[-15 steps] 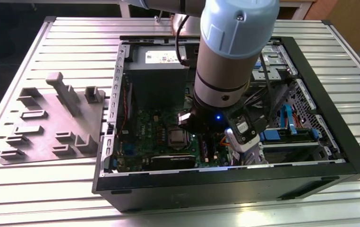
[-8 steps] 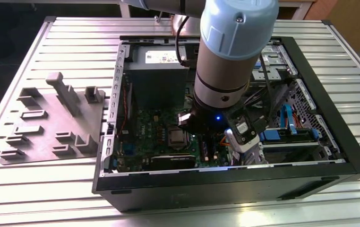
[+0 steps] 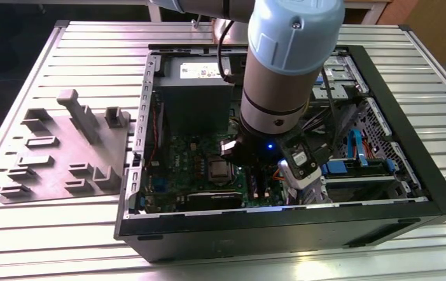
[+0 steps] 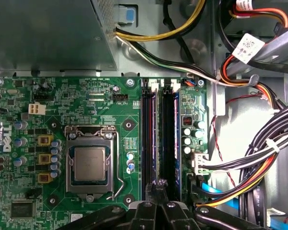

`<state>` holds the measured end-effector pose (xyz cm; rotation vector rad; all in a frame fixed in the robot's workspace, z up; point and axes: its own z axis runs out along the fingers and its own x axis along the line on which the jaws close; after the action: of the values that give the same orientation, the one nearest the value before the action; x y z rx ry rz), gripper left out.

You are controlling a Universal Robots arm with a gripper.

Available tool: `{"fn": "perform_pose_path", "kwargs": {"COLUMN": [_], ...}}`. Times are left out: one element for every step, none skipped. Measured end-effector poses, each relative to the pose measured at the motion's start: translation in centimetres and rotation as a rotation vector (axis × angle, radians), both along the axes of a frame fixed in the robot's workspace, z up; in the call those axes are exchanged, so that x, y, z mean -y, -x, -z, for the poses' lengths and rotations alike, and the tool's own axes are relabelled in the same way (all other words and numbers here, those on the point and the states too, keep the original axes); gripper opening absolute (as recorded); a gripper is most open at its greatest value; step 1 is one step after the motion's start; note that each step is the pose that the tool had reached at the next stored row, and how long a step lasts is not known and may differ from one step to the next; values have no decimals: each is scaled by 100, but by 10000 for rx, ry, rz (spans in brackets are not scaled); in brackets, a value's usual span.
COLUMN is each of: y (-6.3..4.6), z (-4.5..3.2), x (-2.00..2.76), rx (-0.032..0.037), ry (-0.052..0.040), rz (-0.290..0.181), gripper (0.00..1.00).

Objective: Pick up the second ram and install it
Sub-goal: 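Press down the second ram until it locks into place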

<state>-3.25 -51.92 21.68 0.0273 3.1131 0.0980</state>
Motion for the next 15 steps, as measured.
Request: {"fn": "perform_pose_path", "kwargs": {"y": [0,0,0,0,0,-1,-1,0,0,0,0,0,0,0,0], "z": [1,3,4,3,-6,-23,-58,-103,-142,-176,-215,-258,-278,-279,-279], "x": [0,0,-1,-1,-2,-5,-4,-2,-1,-2,-1,-1,-1,-1,-1], "rx": [0,1,2,2,4,12,10,3,3,4,3,2,3,3,3], "ry": [0,-2,-3,-5,-12,-32,-25,-4,-2,-5,-2,1,0,-2,-2], "rz": [0,0,0,0,0,0,0,1,0,0,1,1,0,1,0], "gripper": [10,10,10,10,10,10,10,10,10,10,10,10,10,10,10]}}
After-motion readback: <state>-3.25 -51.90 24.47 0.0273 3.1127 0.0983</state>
